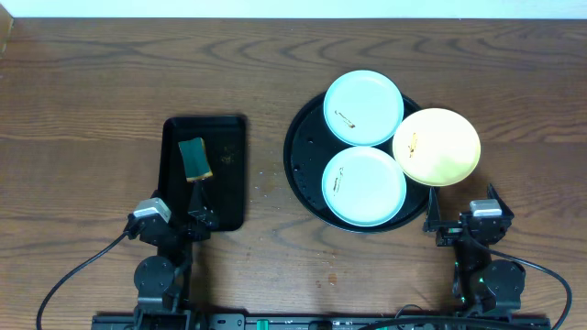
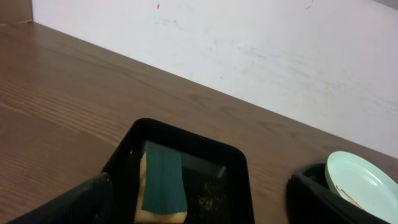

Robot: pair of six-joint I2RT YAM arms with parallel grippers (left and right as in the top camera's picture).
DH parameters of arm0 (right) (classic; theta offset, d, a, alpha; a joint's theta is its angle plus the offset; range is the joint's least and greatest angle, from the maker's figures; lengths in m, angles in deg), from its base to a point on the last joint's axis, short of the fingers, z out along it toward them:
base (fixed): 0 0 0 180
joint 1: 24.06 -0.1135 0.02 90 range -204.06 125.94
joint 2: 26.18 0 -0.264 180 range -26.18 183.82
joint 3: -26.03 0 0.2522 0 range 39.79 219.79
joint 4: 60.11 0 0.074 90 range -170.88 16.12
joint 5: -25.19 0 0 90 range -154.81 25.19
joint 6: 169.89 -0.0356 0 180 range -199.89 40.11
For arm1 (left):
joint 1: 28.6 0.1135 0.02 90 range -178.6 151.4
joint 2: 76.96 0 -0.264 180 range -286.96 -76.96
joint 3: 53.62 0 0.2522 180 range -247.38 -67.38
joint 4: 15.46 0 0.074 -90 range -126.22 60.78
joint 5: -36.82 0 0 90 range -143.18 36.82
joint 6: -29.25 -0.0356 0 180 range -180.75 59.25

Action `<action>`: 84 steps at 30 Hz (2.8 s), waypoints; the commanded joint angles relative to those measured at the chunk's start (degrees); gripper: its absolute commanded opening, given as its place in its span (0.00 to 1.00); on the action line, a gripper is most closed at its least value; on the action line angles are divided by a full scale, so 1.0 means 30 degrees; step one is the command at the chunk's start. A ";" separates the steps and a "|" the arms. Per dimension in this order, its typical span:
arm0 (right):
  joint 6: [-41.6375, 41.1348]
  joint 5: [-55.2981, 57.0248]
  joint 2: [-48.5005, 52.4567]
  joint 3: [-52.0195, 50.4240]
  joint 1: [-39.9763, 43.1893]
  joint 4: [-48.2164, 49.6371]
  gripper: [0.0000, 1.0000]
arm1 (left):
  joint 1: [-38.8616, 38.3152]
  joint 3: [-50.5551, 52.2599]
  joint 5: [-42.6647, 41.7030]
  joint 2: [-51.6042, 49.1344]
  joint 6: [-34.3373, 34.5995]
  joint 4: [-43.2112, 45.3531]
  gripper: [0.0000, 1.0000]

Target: Clean dirty plates on tray and stack at the side

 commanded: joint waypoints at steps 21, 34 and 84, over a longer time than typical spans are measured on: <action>-0.0219 -0.0131 -0.0117 -0.0022 0.0299 -0.0036 0.99 | 0.0080 0.0299 0.0729 0.0087 -0.0095 -0.0823 0.89; -0.6900 -0.2637 0.0801 0.4947 0.0299 -0.0765 0.99 | 0.0080 0.0299 0.0736 0.0087 -0.0102 -0.0823 0.89; -1.0710 -0.2535 3.1787 2.0327 -0.5508 -1.5154 0.22 | 0.0080 0.0299 0.0729 0.0087 -0.0095 -0.0823 0.89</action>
